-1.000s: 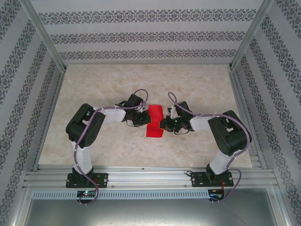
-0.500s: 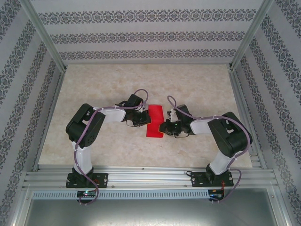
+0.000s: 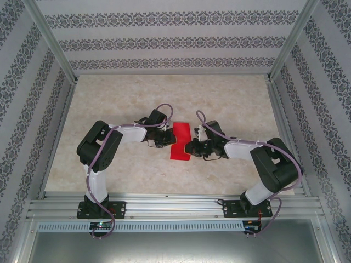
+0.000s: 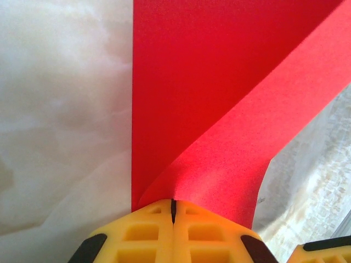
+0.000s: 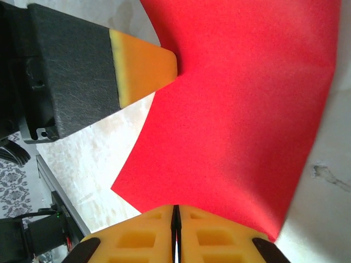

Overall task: Fold a paper plane with a square sheet of paper (pick it up from the middle)
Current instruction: Fold the square sheet of paper in half at the center of the table.

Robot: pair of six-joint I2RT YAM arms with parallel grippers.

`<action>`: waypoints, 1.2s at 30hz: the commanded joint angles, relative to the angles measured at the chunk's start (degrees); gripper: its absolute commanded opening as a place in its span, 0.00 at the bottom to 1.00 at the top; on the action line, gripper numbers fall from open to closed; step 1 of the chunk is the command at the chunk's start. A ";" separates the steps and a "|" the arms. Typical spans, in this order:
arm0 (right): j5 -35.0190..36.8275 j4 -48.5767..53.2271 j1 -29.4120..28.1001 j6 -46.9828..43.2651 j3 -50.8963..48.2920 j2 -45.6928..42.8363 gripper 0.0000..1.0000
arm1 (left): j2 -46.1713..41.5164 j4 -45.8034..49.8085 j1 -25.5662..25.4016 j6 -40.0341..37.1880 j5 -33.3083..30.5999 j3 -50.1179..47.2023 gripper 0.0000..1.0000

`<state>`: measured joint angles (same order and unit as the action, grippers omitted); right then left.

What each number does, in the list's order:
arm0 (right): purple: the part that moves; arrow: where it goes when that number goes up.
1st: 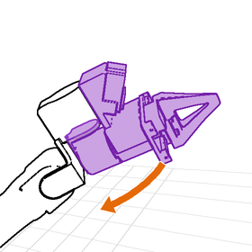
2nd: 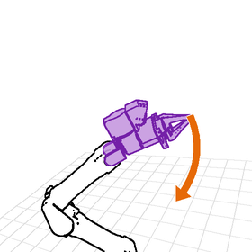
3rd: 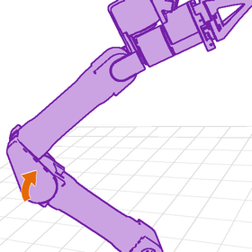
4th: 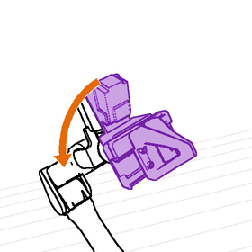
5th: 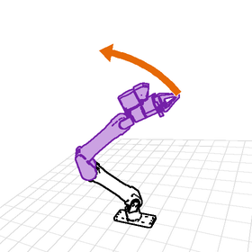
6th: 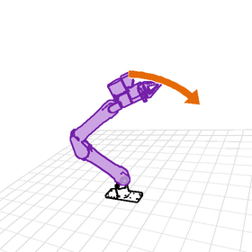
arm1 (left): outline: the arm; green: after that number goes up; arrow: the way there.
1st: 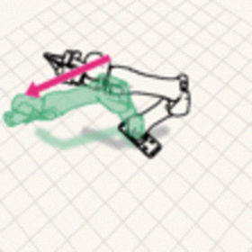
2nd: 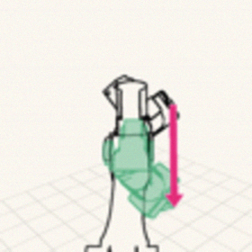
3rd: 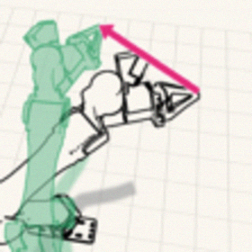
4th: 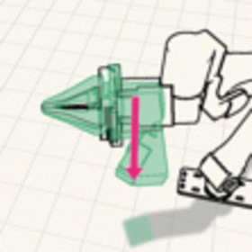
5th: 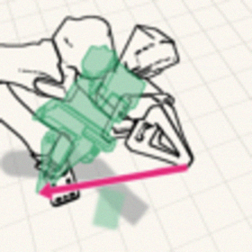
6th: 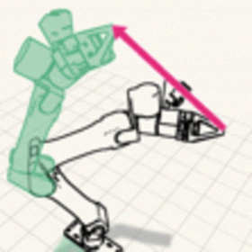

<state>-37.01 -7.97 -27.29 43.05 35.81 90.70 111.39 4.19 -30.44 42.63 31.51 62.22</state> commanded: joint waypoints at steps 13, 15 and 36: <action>0.46 -0.23 -1.77 -2.02 -3.32 -0.08 0.11 | 1.85 4.94 -1.03 -1.60 -0.98 -0.83 0.00; 0.62 0.44 -2.06 -2.63 -2.85 -2.04 0.11 | 1.86 4.98 -1.03 -1.68 -1.04 -0.73 0.00; 6.51 3.44 -1.21 -2.34 -0.88 -7.59 0.12 | 2.16 6.09 -1.03 -2.38 -0.82 -0.22 0.00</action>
<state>-33.65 -6.02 -29.04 40.71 31.44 87.79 111.39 4.29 -30.50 42.19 31.53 62.24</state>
